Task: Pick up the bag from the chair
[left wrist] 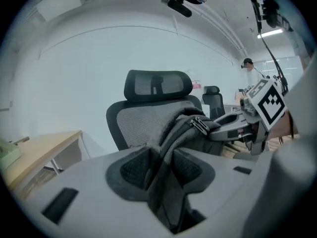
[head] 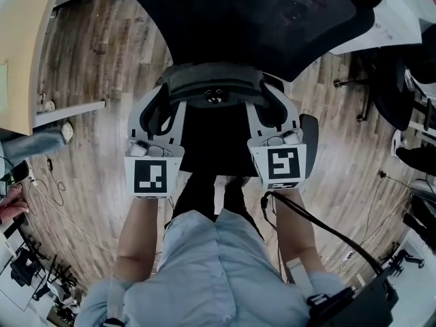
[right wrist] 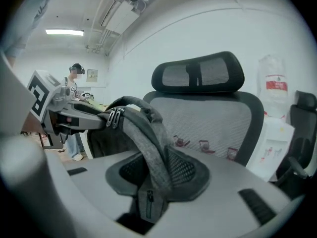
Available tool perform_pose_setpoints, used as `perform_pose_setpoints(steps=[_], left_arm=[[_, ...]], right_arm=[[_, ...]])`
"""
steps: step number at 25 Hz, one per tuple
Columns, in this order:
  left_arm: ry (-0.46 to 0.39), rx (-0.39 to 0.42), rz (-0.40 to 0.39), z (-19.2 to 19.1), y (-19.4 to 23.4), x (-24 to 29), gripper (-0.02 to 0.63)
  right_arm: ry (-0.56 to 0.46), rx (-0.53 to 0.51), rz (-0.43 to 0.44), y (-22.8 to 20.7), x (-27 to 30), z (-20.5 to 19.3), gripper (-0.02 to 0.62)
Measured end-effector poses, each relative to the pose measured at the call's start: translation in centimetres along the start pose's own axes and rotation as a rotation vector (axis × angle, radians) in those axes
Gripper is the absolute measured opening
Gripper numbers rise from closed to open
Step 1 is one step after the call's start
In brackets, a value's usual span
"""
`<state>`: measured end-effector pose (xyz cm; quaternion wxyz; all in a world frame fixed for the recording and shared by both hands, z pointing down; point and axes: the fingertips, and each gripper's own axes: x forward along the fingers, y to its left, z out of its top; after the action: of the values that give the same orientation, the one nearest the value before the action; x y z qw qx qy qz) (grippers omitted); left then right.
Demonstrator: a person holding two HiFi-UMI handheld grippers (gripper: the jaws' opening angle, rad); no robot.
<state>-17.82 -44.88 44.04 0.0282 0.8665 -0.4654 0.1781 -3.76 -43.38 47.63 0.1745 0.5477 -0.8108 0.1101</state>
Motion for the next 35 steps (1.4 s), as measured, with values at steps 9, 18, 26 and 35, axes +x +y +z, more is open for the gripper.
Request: perform_pose_setpoints(steps=[9,18,26,35], left_arm=[[-0.080,0.028,0.006,8.3,-4.8,-3.5,0.137],[-0.173,0.125,0.023,17.1,-9.7,-8.5,0.137],[-0.249,0.130,0.038,20.5,-10.0,-12.2,0.135],[-0.268,0.162,0.049,21.7,-11.8,-13.4,0.130]], right_arm=[[-0.066,0.007,-0.025,-3.0,-8.3,5.5,0.093],[-0.183,-0.021,-0.067,-4.9,-17.5,11.3,0.094],[-0.249,-0.087,-0.112,-3.8,-21.4,15.4,0.094],[-0.272,-0.081,-0.125,-4.2,-23.6,15.5,0.091]])
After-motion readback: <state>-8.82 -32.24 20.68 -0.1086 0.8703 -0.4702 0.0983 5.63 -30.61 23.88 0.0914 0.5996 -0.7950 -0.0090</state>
